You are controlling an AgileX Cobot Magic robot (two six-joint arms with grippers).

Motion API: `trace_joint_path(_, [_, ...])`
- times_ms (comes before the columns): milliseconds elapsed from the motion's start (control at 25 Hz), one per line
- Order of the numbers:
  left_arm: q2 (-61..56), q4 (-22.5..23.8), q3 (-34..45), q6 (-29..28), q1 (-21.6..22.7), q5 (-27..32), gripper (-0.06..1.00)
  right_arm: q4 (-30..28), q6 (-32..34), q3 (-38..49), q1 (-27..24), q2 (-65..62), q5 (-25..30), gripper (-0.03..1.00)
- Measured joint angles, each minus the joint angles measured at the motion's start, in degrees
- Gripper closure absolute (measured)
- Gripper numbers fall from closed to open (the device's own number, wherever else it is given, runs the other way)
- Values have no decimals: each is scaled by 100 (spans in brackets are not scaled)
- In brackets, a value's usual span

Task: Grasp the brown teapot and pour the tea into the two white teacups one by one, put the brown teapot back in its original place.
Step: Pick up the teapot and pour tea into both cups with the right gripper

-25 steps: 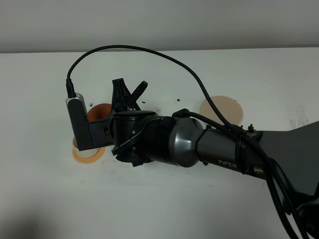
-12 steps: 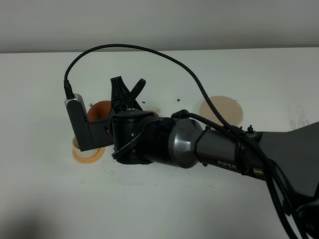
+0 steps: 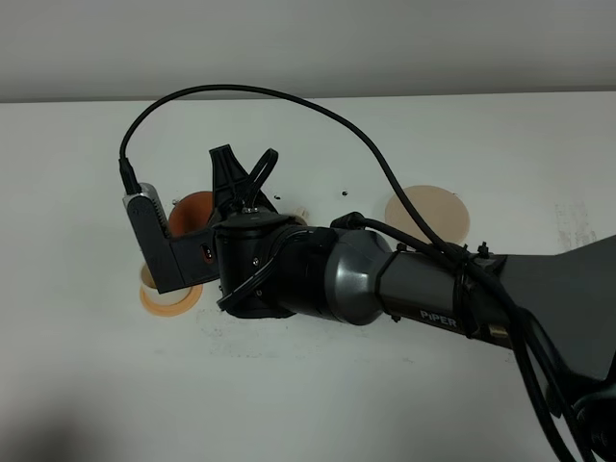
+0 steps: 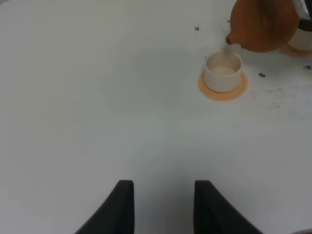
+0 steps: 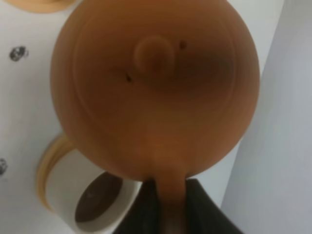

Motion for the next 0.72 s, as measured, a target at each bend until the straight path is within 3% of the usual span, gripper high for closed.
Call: trace_joint_path(720, [0, 0, 0, 0, 0, 0, 64, -489, -30, 0, 0, 97, -16, 88])
